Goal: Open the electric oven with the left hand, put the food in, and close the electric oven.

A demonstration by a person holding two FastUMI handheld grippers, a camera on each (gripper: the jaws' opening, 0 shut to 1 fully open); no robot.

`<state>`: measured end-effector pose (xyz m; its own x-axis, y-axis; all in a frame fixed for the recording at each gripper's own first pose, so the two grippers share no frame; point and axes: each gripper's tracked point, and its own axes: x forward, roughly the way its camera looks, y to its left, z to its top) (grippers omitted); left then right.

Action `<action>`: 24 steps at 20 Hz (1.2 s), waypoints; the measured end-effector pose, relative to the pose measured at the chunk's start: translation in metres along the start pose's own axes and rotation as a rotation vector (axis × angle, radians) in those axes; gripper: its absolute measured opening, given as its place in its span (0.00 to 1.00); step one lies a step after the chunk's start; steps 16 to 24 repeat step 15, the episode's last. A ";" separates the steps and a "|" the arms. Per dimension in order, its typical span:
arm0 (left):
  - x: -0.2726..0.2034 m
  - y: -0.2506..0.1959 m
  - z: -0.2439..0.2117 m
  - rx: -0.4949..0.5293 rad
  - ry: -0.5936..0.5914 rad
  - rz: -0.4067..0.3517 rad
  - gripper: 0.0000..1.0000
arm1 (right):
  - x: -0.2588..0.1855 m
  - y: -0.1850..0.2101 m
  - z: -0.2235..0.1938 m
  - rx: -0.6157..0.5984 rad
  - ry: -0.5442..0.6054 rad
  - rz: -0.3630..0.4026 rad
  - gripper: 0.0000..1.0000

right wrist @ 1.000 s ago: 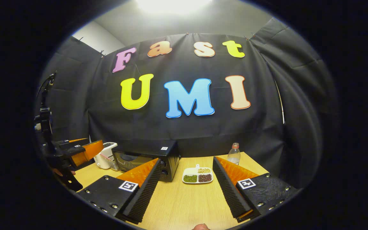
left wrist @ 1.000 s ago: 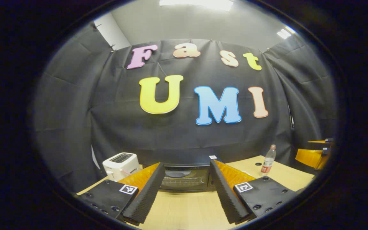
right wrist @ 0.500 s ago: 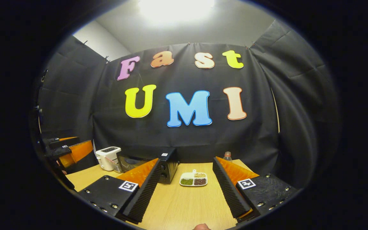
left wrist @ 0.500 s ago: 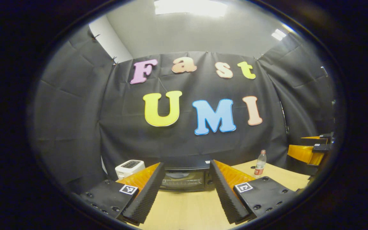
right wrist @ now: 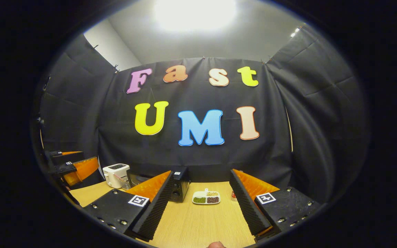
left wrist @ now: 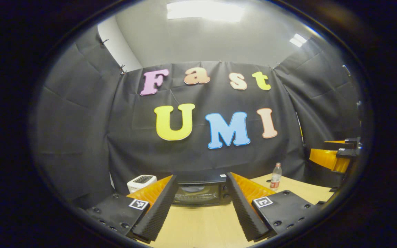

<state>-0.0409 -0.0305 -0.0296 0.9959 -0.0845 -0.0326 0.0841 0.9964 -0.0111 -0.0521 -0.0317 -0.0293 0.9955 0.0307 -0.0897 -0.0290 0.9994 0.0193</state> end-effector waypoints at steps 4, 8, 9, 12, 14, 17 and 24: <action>-0.012 0.010 0.000 -0.002 0.002 0.012 0.99 | -0.008 0.004 0.003 0.008 -0.005 -0.001 0.98; -0.016 0.015 0.009 0.006 -0.017 0.021 0.99 | -0.013 0.004 0.008 0.001 -0.018 -0.003 0.97; -0.017 0.016 0.011 0.012 -0.021 0.023 0.99 | -0.014 0.005 0.011 -0.001 -0.023 -0.003 0.97; -0.019 0.023 0.015 0.015 -0.038 0.033 0.94 | -0.011 0.006 0.016 -0.003 -0.024 -0.002 0.97; -0.021 0.026 0.014 0.000 -0.036 0.038 0.94 | -0.009 0.012 0.018 0.008 -0.025 0.005 0.97; -0.022 0.027 0.014 -0.006 -0.037 0.037 0.94 | -0.008 0.015 0.019 0.009 -0.027 0.010 0.97; -0.022 0.027 0.014 -0.006 -0.037 0.037 0.94 | -0.008 0.015 0.019 0.009 -0.027 0.010 0.97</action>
